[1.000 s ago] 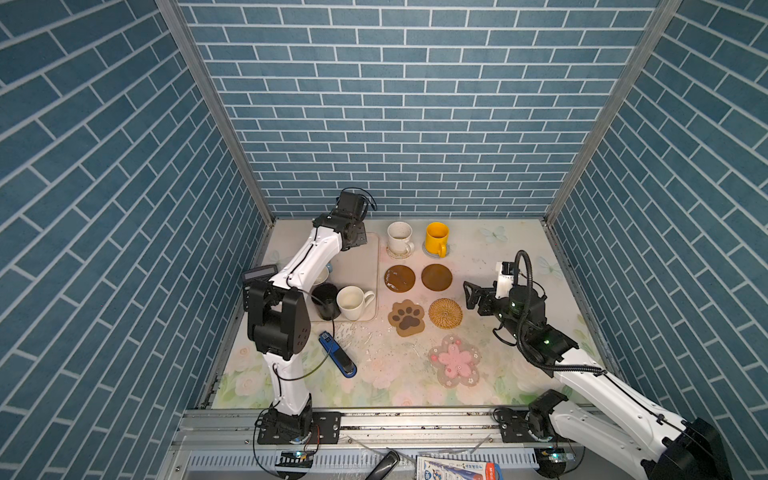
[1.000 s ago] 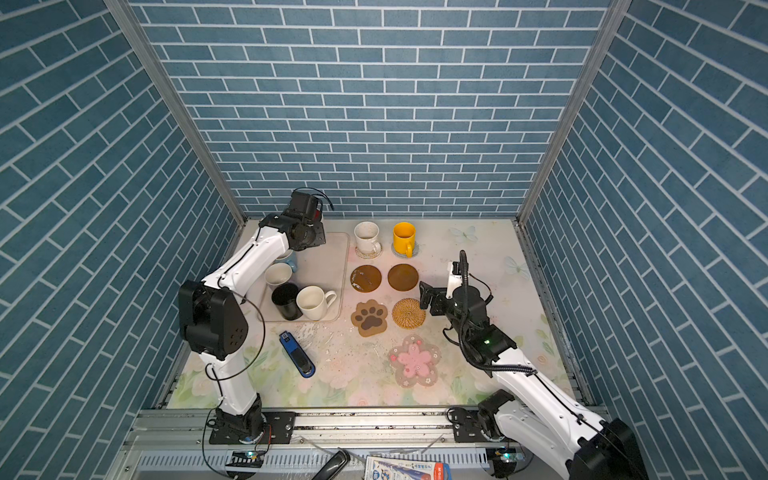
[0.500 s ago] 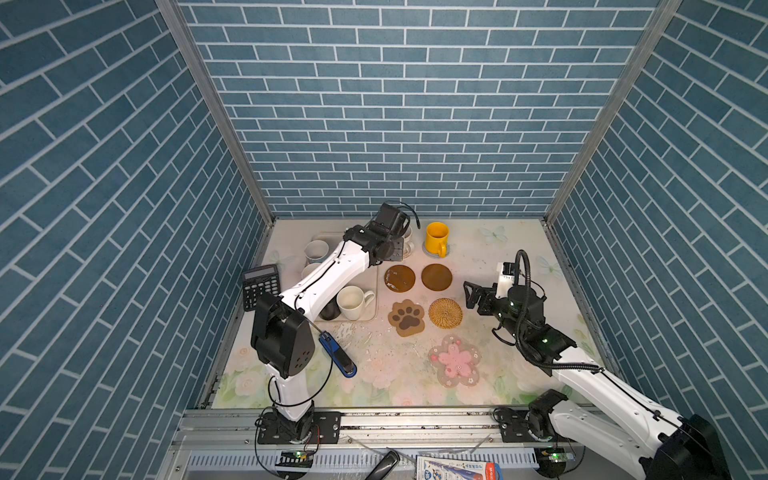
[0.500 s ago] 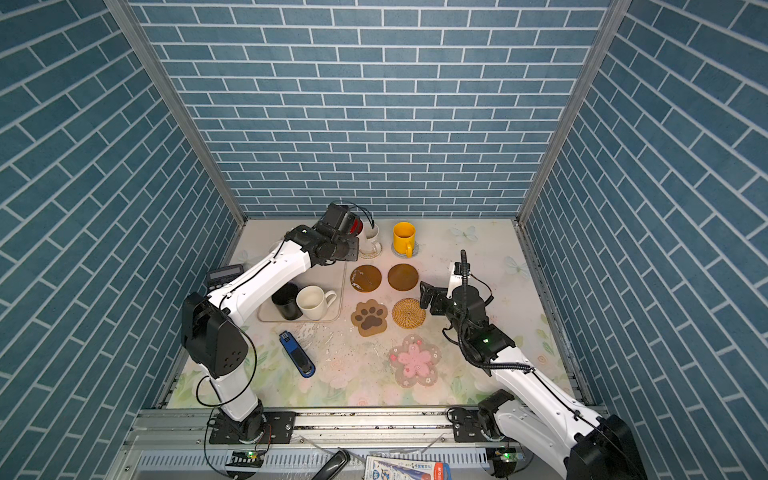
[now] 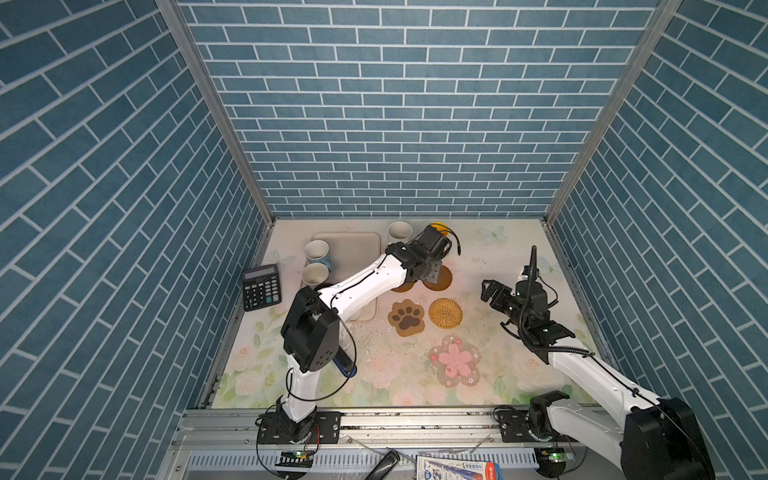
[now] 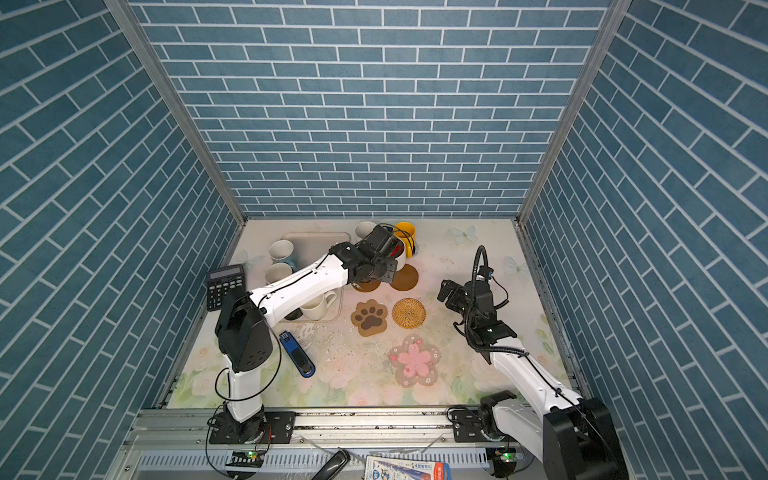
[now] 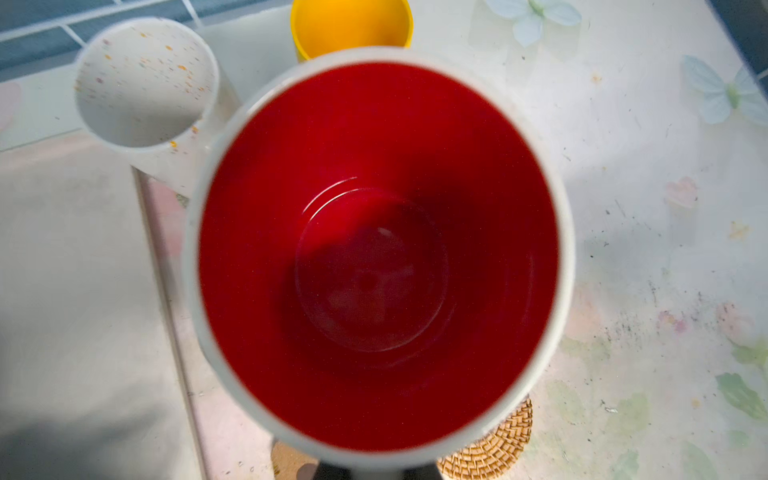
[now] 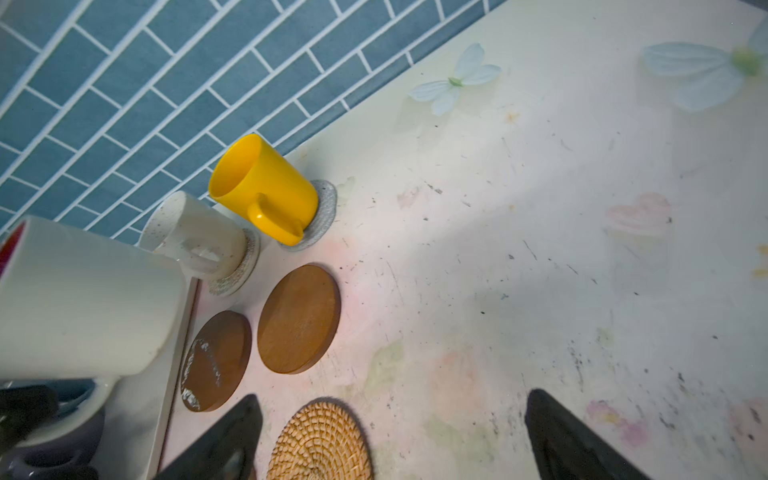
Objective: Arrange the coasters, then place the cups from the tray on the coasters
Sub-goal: 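Carry the red-interior mug with the left gripper over the plain wooden coaster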
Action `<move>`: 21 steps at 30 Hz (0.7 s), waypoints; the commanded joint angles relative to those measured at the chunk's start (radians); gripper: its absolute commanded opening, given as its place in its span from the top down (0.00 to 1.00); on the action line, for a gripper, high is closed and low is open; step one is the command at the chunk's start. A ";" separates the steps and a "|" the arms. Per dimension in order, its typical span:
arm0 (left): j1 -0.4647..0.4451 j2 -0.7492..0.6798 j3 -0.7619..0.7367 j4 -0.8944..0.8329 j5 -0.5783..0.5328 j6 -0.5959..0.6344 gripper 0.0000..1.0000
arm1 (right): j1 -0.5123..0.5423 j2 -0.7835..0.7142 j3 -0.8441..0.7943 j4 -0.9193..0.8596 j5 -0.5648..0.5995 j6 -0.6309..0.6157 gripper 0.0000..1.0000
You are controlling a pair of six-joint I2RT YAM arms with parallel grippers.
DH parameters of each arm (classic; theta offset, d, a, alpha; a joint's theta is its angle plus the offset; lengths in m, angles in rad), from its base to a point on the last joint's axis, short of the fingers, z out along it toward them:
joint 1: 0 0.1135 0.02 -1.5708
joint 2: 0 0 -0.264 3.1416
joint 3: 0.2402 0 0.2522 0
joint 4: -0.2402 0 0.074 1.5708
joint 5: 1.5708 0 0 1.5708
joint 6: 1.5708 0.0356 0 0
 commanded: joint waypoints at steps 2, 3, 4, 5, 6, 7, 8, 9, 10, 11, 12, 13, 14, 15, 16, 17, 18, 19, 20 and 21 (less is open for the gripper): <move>-0.012 0.010 0.039 0.076 0.001 -0.014 1.00 | -0.039 0.043 -0.028 0.044 -0.024 0.084 0.01; -0.016 0.018 0.037 0.081 0.004 -0.015 1.00 | -0.044 0.053 -0.028 0.049 -0.028 0.090 0.01; -0.018 0.026 0.036 0.086 0.001 -0.017 1.00 | -0.050 0.067 -0.027 0.053 -0.037 0.093 0.01; -0.018 0.031 0.033 0.091 0.002 -0.018 1.00 | -0.054 0.079 -0.025 0.058 -0.045 0.096 0.01; -0.019 0.037 0.030 0.097 0.002 -0.019 1.00 | -0.056 0.089 -0.024 0.062 -0.050 0.097 0.01; -0.020 0.044 0.028 0.104 0.000 -0.020 1.00 | -0.056 0.100 -0.023 0.070 -0.056 0.098 0.01; -0.019 0.051 0.028 0.112 0.001 -0.020 1.00 | -0.056 0.111 -0.023 0.076 -0.063 0.098 0.01; -0.019 0.056 0.028 0.116 0.000 -0.019 1.00 | -0.056 0.120 -0.022 0.080 -0.069 0.098 0.01; -0.019 0.064 0.031 0.122 -0.001 -0.018 1.00 | -0.056 0.129 -0.019 0.079 -0.074 0.099 0.01; -0.020 0.072 0.034 0.125 -0.003 -0.017 1.00 | -0.056 0.135 -0.017 0.079 -0.073 0.098 0.01; -0.019 0.080 0.038 0.125 -0.004 -0.015 1.00 | -0.056 0.137 -0.015 0.078 -0.074 0.098 0.01; -0.019 0.087 0.046 0.124 -0.005 -0.015 1.00 | -0.056 0.138 -0.015 0.079 -0.072 0.097 0.01; -0.019 0.097 0.051 0.124 -0.006 -0.014 1.00 | -0.057 0.136 -0.015 0.079 -0.071 0.097 0.01; -0.019 0.105 0.054 0.124 -0.005 -0.014 1.00 | -0.056 0.134 -0.015 0.079 -0.072 0.095 0.01; -0.019 0.113 0.059 0.124 -0.005 -0.013 1.00 | -0.057 0.133 -0.015 0.077 -0.071 0.095 0.01; -0.019 0.123 0.065 0.124 -0.004 -0.014 1.00 | -0.056 0.131 -0.015 0.077 -0.072 0.095 0.01; -0.019 0.130 0.070 0.124 -0.003 -0.014 1.00 | -0.057 0.129 -0.016 0.076 -0.072 0.096 0.01; -0.019 0.142 0.076 0.121 -0.002 -0.013 1.00 | -0.057 0.129 -0.017 0.076 -0.071 0.095 0.01; -0.020 0.151 0.083 0.119 -0.001 -0.014 1.00 | -0.056 0.128 -0.015 0.075 -0.073 0.095 0.01; -0.019 0.159 0.086 0.120 -0.001 -0.014 1.00 | -0.056 0.126 -0.015 0.073 -0.074 0.094 0.01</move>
